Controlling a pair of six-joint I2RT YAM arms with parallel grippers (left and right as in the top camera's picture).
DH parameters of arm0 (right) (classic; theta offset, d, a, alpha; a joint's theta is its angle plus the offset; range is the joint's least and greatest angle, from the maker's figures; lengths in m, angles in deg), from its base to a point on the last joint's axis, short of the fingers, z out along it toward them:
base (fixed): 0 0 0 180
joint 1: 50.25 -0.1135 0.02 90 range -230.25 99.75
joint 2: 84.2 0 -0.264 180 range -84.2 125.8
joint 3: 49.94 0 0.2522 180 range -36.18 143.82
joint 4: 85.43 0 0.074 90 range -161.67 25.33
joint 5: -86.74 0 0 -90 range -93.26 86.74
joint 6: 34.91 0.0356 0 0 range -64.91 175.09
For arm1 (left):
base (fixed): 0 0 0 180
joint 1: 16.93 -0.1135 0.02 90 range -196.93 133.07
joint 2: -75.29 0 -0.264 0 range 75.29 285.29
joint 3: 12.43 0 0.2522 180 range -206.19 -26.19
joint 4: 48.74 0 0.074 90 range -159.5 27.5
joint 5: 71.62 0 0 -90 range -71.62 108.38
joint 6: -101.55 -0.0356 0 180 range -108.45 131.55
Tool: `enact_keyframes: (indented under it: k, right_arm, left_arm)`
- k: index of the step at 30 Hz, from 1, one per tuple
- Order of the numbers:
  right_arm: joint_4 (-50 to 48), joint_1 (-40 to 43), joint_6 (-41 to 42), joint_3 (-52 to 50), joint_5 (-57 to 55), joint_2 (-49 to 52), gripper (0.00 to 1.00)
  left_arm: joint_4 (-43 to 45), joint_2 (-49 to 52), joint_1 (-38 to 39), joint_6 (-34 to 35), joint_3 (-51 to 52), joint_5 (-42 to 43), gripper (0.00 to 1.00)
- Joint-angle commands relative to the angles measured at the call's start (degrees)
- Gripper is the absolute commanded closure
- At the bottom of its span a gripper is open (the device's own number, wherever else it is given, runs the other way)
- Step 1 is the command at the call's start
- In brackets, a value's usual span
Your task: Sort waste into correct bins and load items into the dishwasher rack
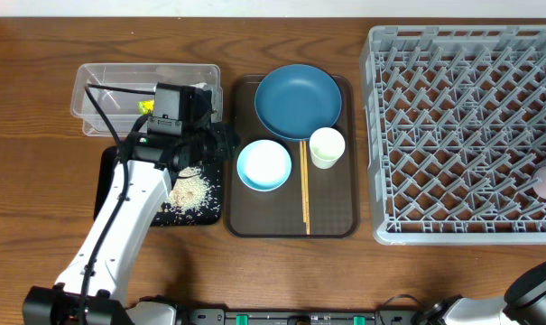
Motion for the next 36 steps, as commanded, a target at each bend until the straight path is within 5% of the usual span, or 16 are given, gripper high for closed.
enact_keyframes:
  k: [1, 5, 11, 15, 26, 36]
  right_arm:
    - [-1.5, 1.4, 0.6, -0.5, -3.1, 0.8, 0.92]
    - [-1.4, 1.5, 0.6, -0.5, -3.1, 2.7, 0.87]
    - [0.1, 1.5, 0.5, -0.4, -0.6, 4.9, 0.53]
    - [0.1, 1.5, 0.5, 1.0, 3.0, 2.7, 0.40]
    - [2.8, -0.9, 0.5, 3.4, 22.1, -10.6, 0.44]
    - [14.3, -12.7, -4.8, 3.3, 22.6, -14.4, 0.36]
  left_arm:
    - [-0.3, -0.3, -0.2, -1.2, -0.4, -0.9, 0.63]
    - [-0.4, -0.3, -0.2, -1.2, -0.4, -0.9, 0.63]
    - [-0.4, -0.3, -0.2, -1.2, -0.4, -0.9, 0.57]
    - [-0.4, -0.3, -0.2, -1.2, -0.4, -0.9, 0.57]
    - [7.4, -0.2, 3.4, -1.2, -0.4, -0.7, 0.57]
    - [20.2, 5.7, 12.3, -1.1, -0.4, -5.2, 0.52]
